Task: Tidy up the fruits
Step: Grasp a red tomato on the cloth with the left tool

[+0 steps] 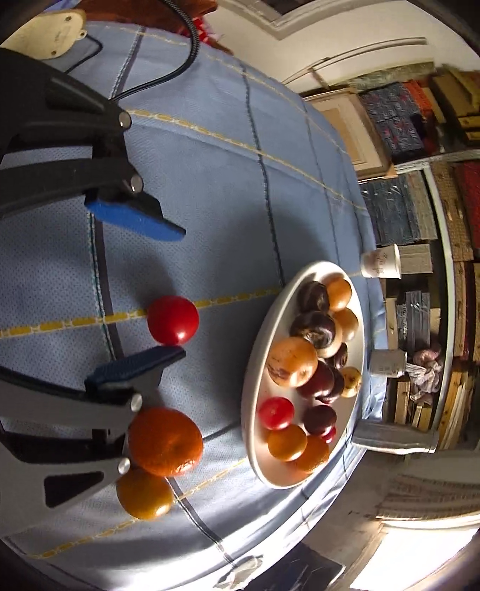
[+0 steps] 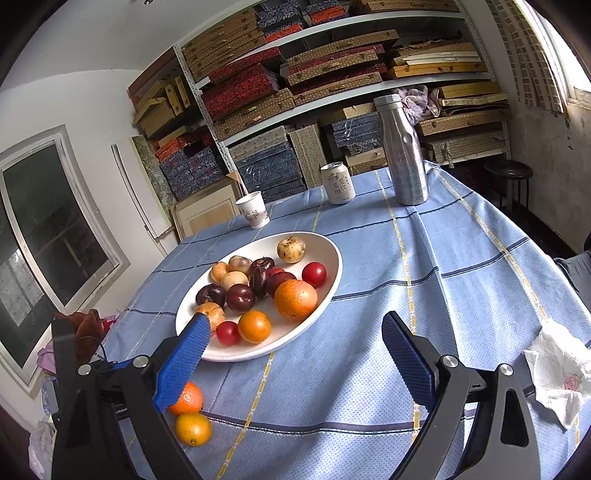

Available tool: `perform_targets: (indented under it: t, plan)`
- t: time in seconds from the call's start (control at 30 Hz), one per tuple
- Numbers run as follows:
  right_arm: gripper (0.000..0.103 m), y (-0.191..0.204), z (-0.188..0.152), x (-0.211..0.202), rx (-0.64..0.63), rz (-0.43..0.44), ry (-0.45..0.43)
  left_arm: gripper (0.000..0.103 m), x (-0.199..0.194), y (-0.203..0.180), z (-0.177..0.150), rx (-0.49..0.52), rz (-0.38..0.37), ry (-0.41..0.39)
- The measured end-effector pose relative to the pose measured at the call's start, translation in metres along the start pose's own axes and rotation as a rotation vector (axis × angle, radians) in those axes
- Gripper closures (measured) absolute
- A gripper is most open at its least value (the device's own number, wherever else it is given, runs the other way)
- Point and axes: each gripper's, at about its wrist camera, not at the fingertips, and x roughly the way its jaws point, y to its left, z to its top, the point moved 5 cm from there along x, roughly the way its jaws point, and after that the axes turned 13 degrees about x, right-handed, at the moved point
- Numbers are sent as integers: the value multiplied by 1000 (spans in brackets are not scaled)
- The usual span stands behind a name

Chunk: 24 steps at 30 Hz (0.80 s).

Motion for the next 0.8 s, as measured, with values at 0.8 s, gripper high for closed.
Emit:
perform_targets:
  t: [0.8]
  plan:
    - [8,4,-3,2,-10,3,11,74,5,1,7,6,-32,-21]
